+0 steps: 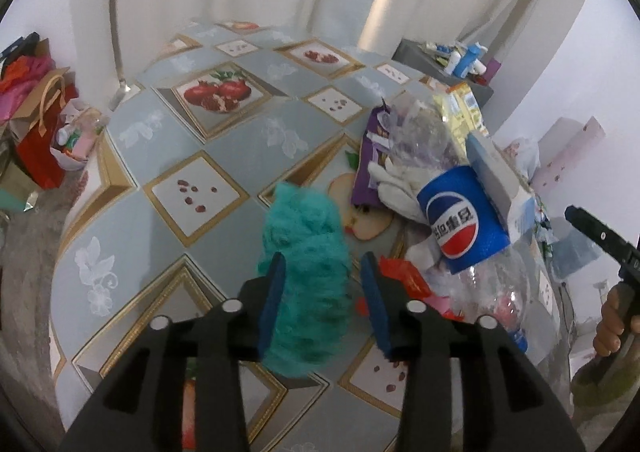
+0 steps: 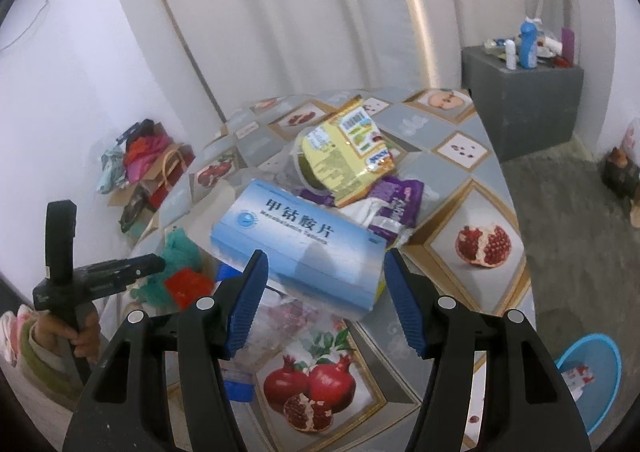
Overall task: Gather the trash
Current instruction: 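Grasp the teal plastic bag with the left tool while the right tool grasps the blue medicine box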
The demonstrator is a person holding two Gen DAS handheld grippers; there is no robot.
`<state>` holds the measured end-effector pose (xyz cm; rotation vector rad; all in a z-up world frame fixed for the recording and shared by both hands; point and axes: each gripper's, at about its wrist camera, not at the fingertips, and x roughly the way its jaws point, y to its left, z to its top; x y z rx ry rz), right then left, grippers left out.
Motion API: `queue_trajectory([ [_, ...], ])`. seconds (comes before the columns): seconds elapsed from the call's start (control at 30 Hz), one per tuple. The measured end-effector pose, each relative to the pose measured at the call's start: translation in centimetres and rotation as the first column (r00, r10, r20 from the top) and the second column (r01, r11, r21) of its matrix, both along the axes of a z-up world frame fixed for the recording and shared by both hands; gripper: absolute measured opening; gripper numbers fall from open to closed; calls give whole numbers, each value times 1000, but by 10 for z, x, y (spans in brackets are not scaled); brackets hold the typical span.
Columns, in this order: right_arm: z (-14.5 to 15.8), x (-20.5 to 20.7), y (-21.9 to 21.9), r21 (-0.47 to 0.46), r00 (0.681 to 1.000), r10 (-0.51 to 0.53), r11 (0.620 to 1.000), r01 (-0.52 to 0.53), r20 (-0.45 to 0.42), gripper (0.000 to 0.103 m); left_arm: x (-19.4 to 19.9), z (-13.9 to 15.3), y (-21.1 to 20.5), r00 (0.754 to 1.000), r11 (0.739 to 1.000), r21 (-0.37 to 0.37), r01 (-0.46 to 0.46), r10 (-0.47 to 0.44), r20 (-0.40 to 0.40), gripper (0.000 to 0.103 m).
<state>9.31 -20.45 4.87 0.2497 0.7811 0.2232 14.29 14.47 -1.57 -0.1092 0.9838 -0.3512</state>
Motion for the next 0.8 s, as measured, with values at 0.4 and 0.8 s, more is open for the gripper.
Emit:
queue_trajectory([
  [0.4,-10,-2,1,-7,1000,-13,1000,13,-23,63,7,-4,-5,1000,999,36,-14,13,9,41],
  [0.8,-7,25,30,-245,892,452,864,-439,-4,84,14,-14,-3,999,998,67,-18,21,-33,41],
])
